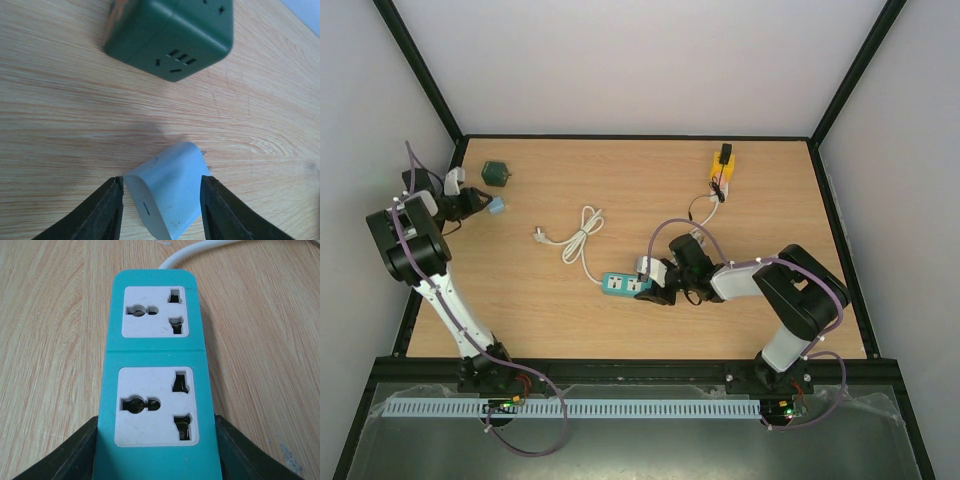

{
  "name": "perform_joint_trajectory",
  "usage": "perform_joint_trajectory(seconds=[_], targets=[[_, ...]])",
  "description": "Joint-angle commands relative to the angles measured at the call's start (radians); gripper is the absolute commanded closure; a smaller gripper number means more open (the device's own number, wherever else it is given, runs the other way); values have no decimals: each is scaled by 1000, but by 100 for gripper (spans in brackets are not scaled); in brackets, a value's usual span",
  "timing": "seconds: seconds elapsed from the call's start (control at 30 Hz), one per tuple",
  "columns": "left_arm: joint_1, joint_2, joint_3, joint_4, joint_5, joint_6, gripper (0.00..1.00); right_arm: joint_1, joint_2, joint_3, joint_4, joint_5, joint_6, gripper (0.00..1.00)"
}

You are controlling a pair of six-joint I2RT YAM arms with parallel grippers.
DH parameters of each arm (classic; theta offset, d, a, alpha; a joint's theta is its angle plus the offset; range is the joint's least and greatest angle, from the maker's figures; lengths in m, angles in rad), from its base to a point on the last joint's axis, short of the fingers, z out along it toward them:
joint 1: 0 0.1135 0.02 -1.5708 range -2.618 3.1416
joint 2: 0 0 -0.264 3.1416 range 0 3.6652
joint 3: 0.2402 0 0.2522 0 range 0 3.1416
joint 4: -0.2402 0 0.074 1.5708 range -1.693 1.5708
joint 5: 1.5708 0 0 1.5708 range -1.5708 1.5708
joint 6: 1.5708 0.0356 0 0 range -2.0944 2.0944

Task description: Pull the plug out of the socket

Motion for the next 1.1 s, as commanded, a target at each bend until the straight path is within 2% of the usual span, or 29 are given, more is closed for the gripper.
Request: perform_joint_trajectory(seconds=[0.0, 0.37, 0.4, 0.5, 0.57, 0.63, 0.8, 0.9, 1.07], targets=[[7, -13, 7, 12, -26, 2, 51, 5, 24, 1, -54, 41, -4, 88], [5, -193, -80, 21, -63, 87, 22, 15, 17, 14, -104, 28, -42, 85], [5, -215, -95, 25, -65, 103, 19, 17, 19, 23, -125, 28, -50, 81], [3, -278, -141, 27, -68, 140, 9, 20, 24, 45, -168, 26, -55, 52], [-2, -315, -171, 23, -66, 165, 1, 21, 19, 53, -181, 22, -49, 39], [-7, -348, -192, 13, -66, 190, 0, 23, 7, 69, -191, 20, -36, 30], [-14, -425, -226, 2, -65, 217, 0, 36, -18, 147, -247, 16, -9, 20], [-14, -464, -247, 3, -43, 216, 0, 75, -15, 201, -278, 34, -7, 18], [-17, -512, -273, 6, 0, 198, 0, 157, 34, 303, -300, 66, 54, 20]])
